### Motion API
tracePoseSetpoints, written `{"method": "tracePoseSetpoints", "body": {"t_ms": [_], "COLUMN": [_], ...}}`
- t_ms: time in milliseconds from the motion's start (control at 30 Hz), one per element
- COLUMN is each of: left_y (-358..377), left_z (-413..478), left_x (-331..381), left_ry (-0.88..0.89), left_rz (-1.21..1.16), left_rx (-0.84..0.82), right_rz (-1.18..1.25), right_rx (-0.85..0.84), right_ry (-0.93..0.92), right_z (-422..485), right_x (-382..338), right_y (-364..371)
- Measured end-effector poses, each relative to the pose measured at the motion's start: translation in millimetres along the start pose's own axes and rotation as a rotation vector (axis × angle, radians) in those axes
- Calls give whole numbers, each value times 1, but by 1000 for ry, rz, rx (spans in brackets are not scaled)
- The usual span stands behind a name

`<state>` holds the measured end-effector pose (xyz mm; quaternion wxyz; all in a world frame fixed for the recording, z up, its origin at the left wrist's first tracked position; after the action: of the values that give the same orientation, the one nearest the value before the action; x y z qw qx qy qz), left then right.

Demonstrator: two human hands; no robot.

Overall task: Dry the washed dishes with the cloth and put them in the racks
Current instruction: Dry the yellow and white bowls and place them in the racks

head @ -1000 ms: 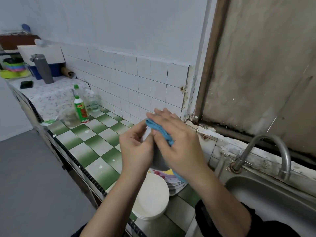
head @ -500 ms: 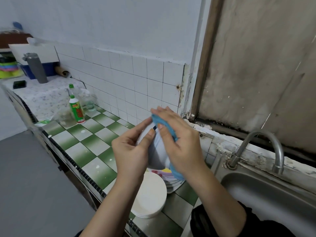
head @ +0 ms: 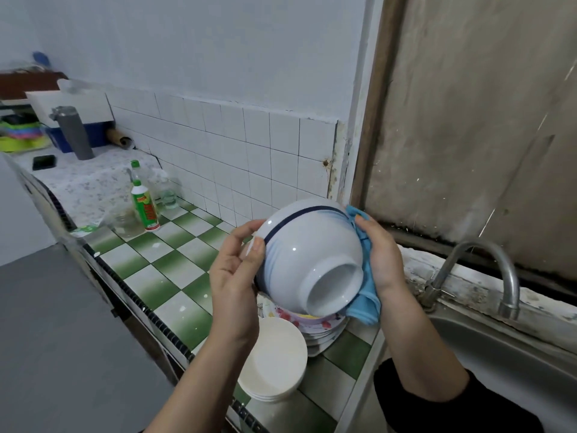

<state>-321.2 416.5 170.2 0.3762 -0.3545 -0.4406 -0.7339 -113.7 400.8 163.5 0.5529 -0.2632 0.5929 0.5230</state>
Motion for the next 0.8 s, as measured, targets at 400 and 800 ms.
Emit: {"method": "tracePoseSetpoints", "body": {"t_ms": [400, 800], "left_y": [6, -5], "left_z": [-26, -5], "left_x": [-47, -41], "left_ry": [-871, -452], "left_rz": [-248, 220], "left_rx": [-32, 27], "right_rz": [-203, -79], "right_rx": [-216, -87], "right_ry": [-542, -592], "right_z": [-21, 4], "right_x": [-36, -75], "right_y": [22, 36]}}
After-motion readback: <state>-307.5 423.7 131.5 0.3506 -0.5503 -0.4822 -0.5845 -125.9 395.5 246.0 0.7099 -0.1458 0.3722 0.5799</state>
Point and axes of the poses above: each hand's wrist, its own z-axis towards the middle knuckle, its own y-axis out of the palm, x = y × z, the point moved 8 cm from there along z, towards the middle knuckle, and after that the axes turned 8 degrees about -x, right-handed, at the moved point
